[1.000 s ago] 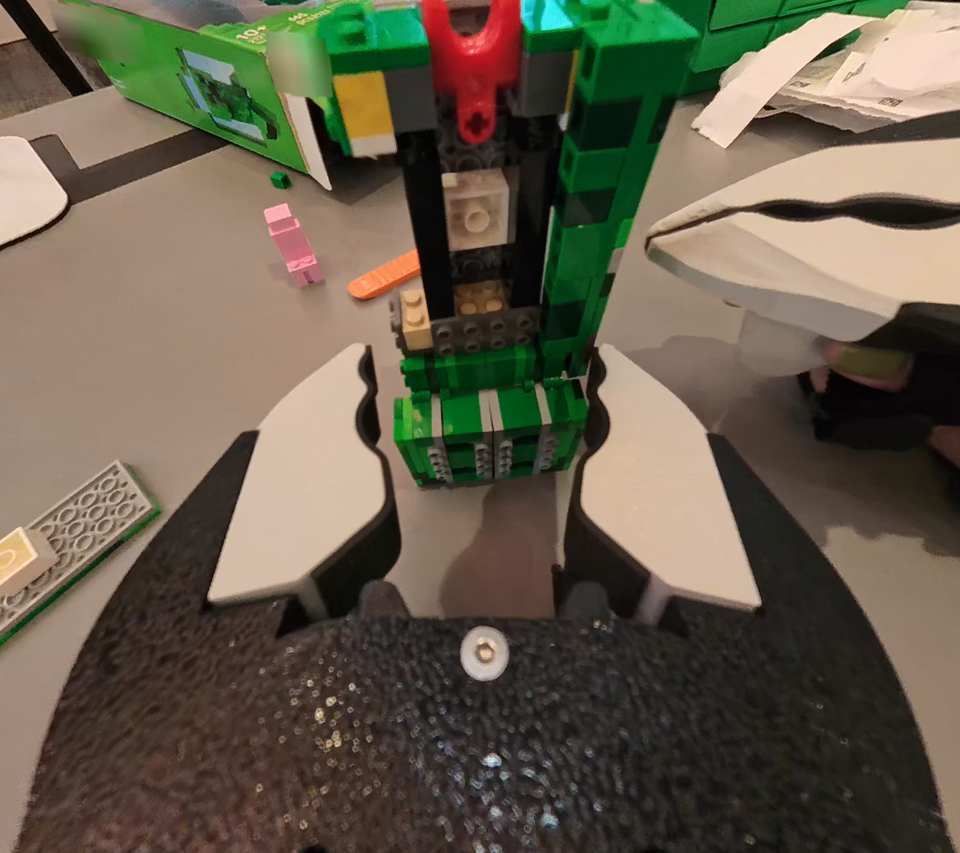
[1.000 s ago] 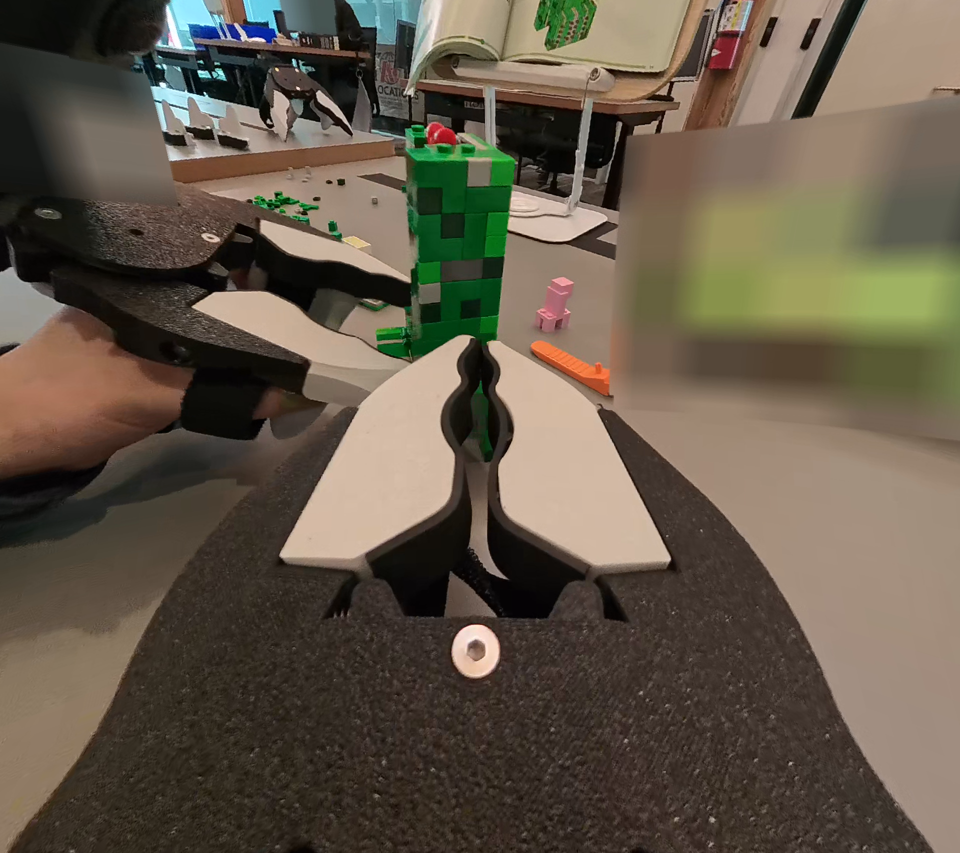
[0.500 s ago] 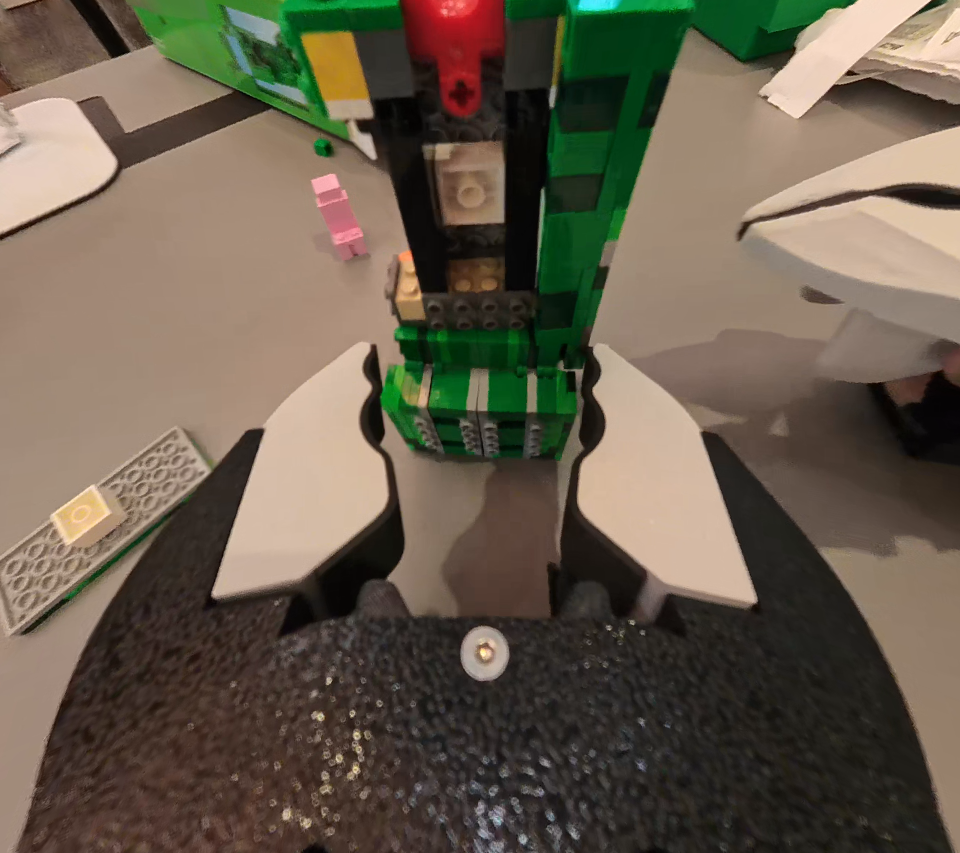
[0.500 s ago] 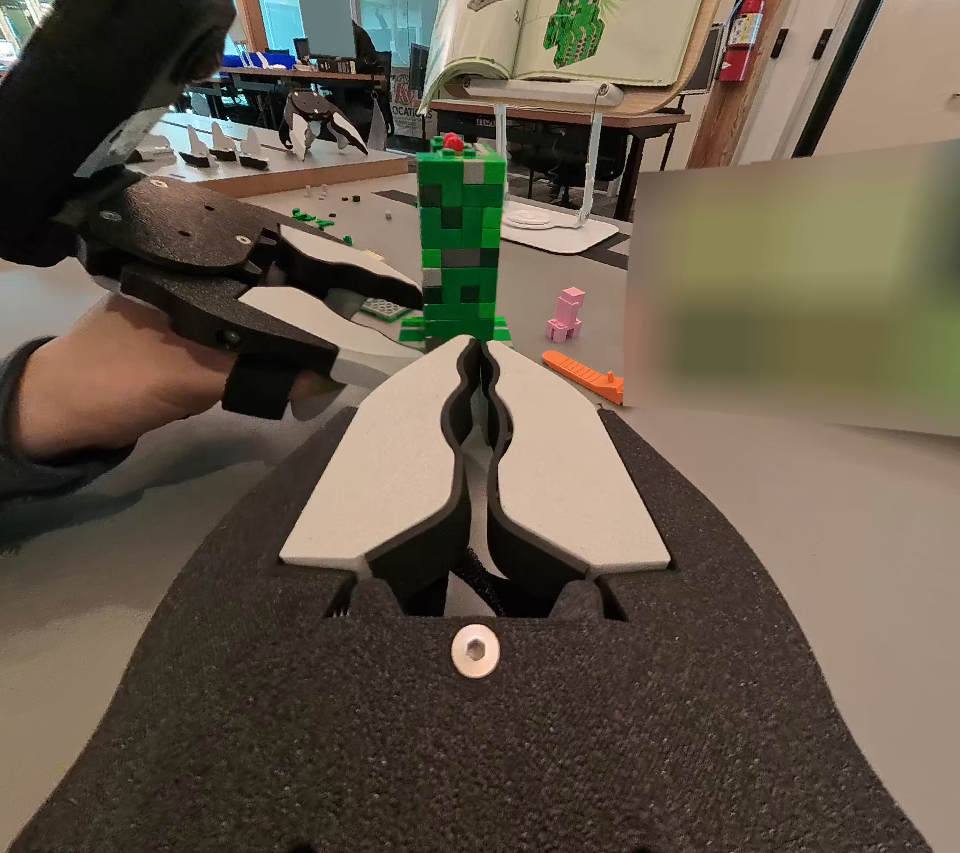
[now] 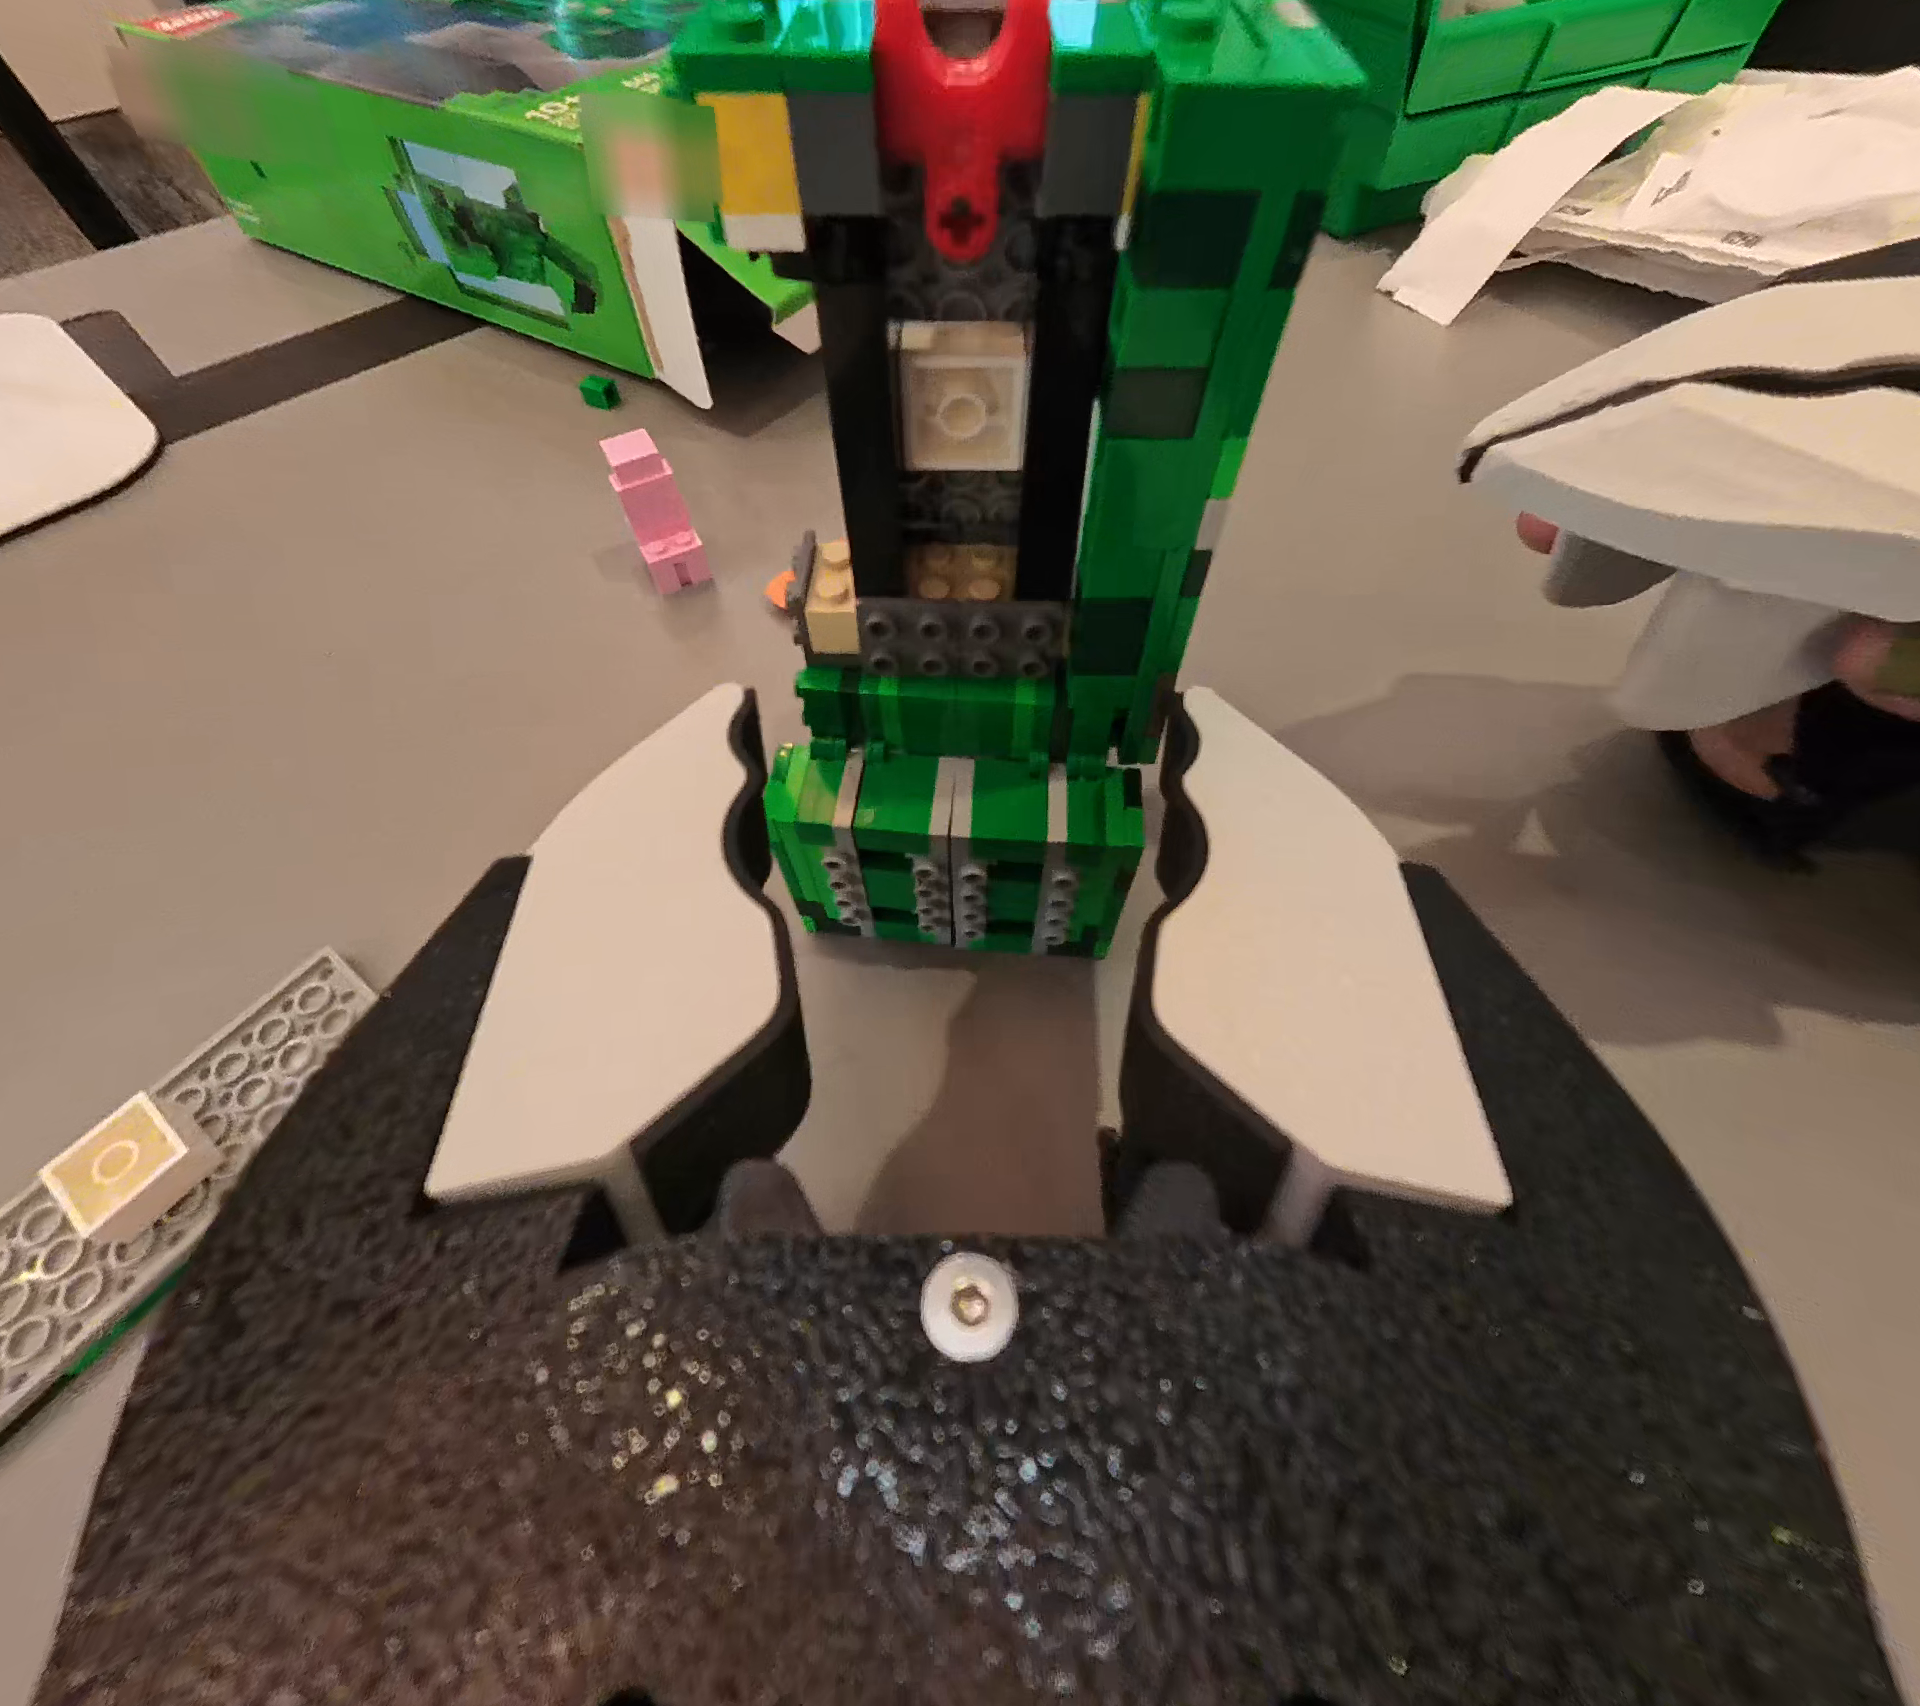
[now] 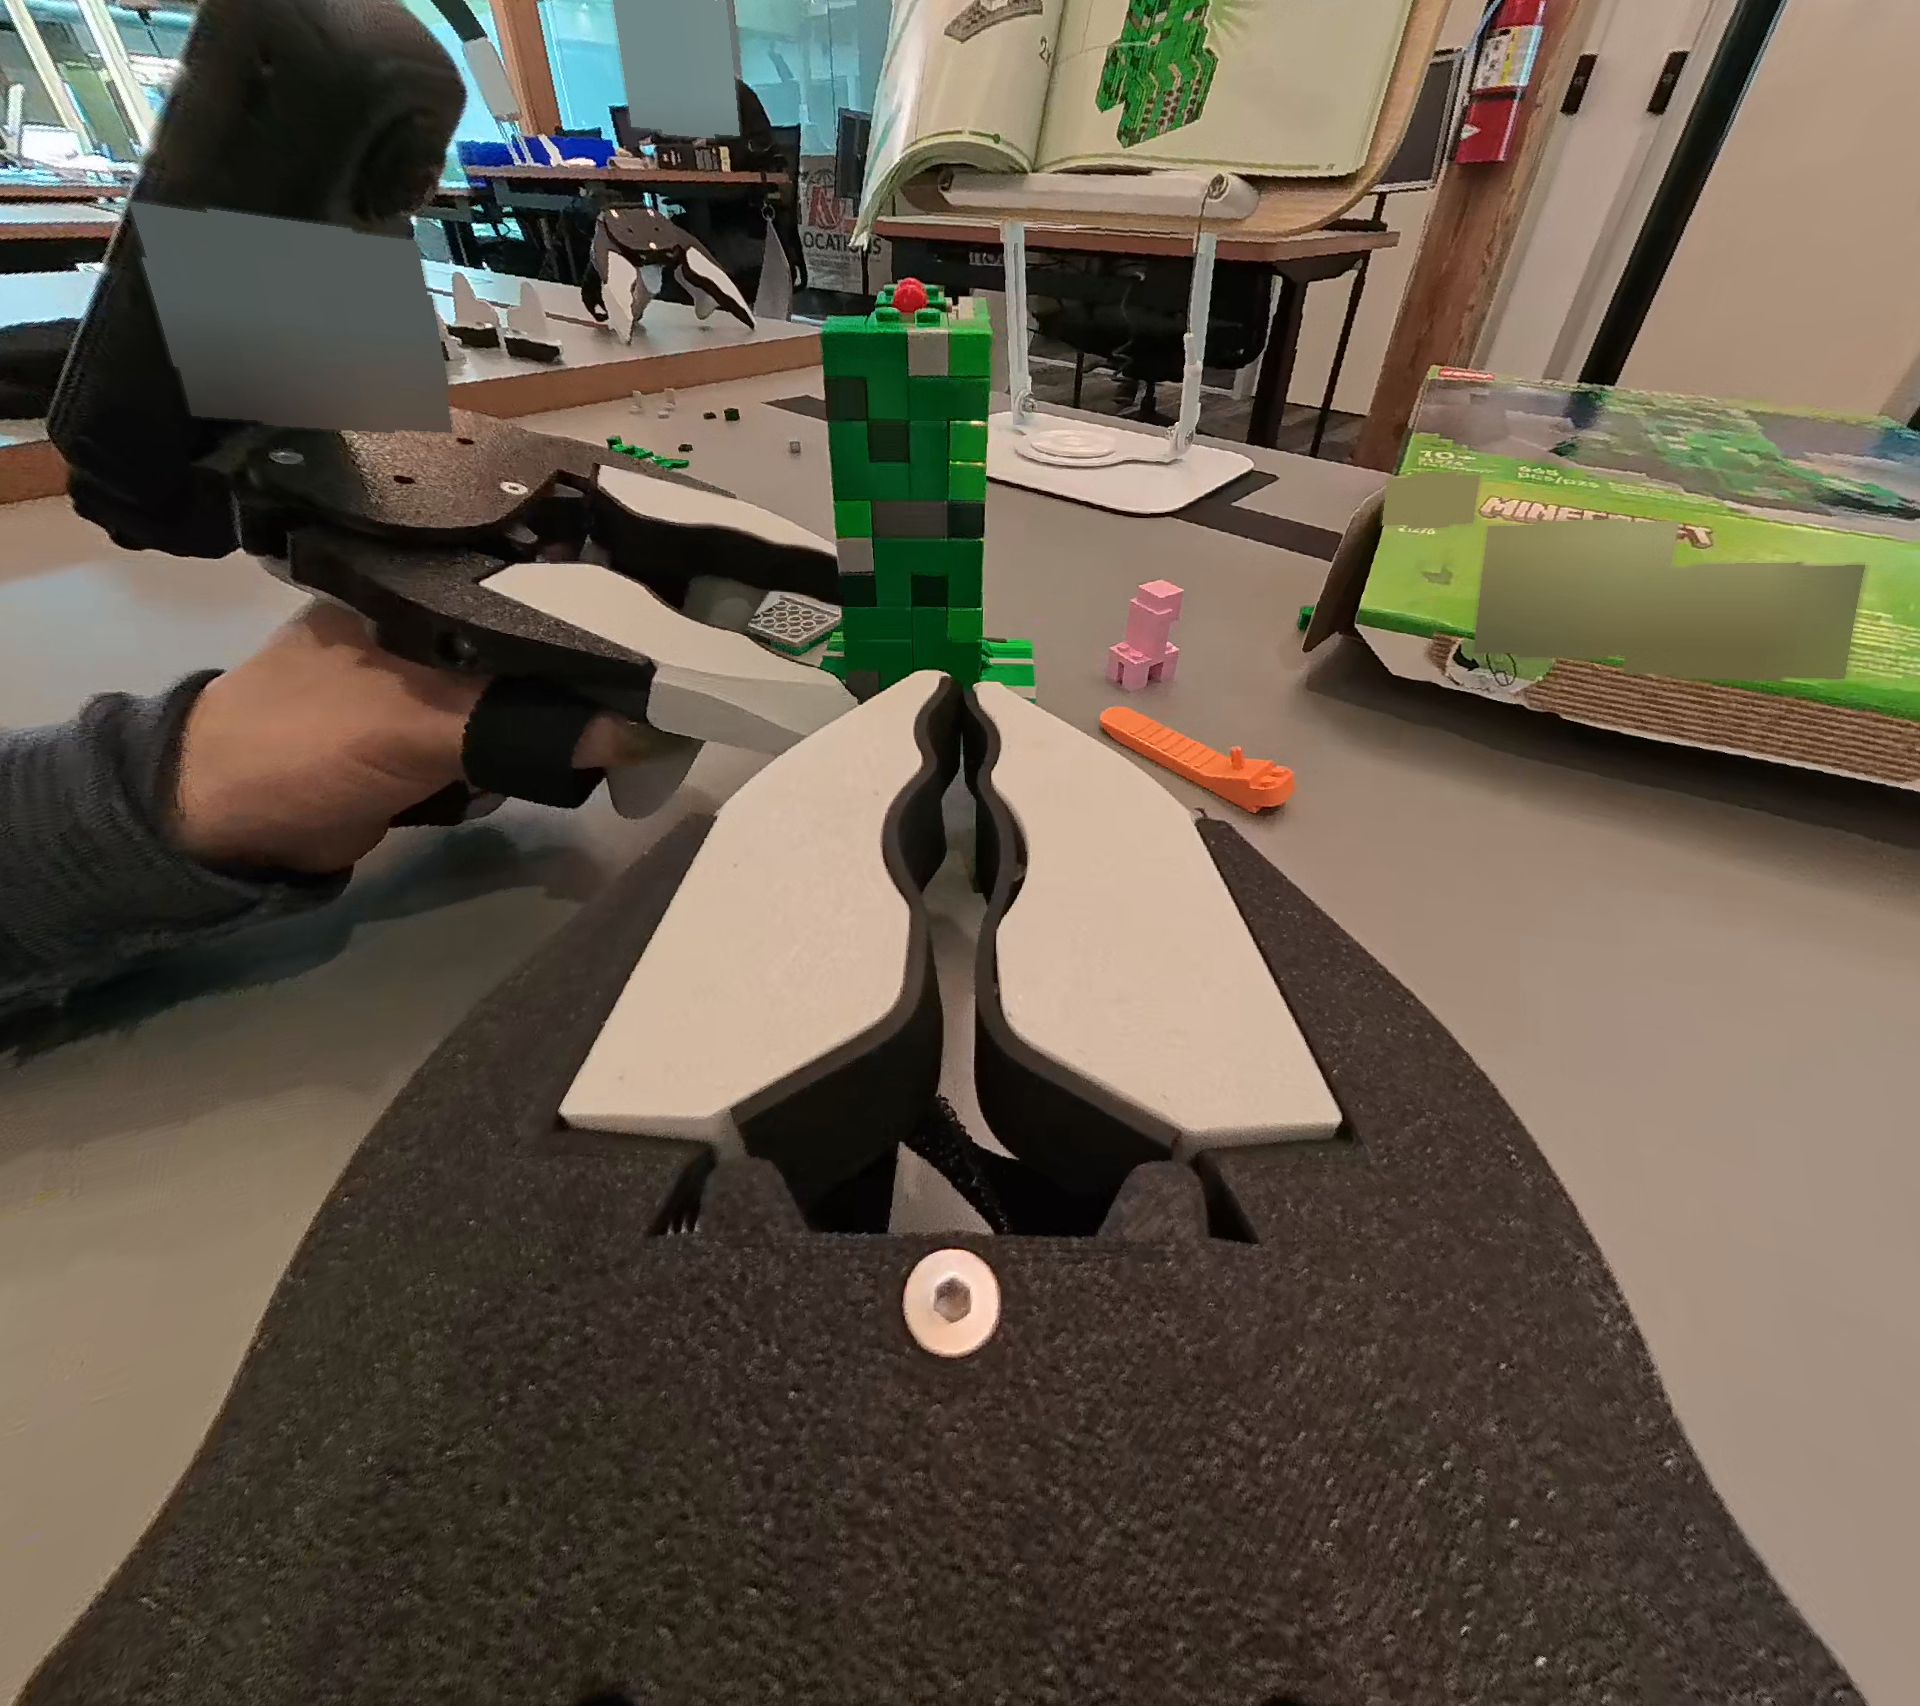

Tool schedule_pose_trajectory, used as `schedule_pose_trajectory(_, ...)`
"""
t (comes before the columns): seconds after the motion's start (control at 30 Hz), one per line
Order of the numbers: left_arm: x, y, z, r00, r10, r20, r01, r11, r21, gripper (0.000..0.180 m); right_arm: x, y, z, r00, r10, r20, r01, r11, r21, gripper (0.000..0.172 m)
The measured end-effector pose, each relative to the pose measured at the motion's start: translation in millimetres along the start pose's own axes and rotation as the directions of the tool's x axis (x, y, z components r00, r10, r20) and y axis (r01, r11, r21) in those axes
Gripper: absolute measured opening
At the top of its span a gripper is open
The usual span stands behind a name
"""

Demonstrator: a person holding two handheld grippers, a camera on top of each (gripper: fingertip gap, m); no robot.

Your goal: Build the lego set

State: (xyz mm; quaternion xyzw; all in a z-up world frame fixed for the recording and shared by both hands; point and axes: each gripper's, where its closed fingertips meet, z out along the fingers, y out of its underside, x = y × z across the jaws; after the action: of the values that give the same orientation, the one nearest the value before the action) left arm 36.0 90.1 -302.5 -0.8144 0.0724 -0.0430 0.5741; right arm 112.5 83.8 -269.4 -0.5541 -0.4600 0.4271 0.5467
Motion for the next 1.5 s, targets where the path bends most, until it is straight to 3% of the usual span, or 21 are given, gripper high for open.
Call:
schedule_pose_trajectory(0.2, 1.2, -0.3, -1.7, 0.999, 0.027, -0.020, -0.027, 1.000, 0.013, 0.067, 0.1, -0.4, -0.4, 1.000, 0.008, 0.003, -0.008, 1.000, 0.002, 0.000)
schedule_pose_trajectory(0.37, 1.4, 2.2, 0.0, 0.997, -0.012, -0.071, 0.012, 1.000, -0.003, 0.078, -0.2, -0.5, -0.5, 1.000, 0.011, 0.007, -0.011, 1.000, 0.004, 0.000)
schedule_pose_trajectory(0.57, 5.6, 3.3, 0.8, 0.992, 0.000, -0.126, -0.002, 1.000, -0.012, 0.066, -0.5, -0.6, -0.2, 1.000, 0.014, 0.011, -0.014, 1.000, 0.003, 0.000)
schedule_pose_trajectory(1.5, 1.1, 4.1, 1.3, 0.993, 0.018, -0.114, -0.021, 0.999, -0.025, 0.064, -0.5, -0.6, -0.4, 0.999, 0.027, 0.019, -0.027, 1.000, 0.005, 0.000)
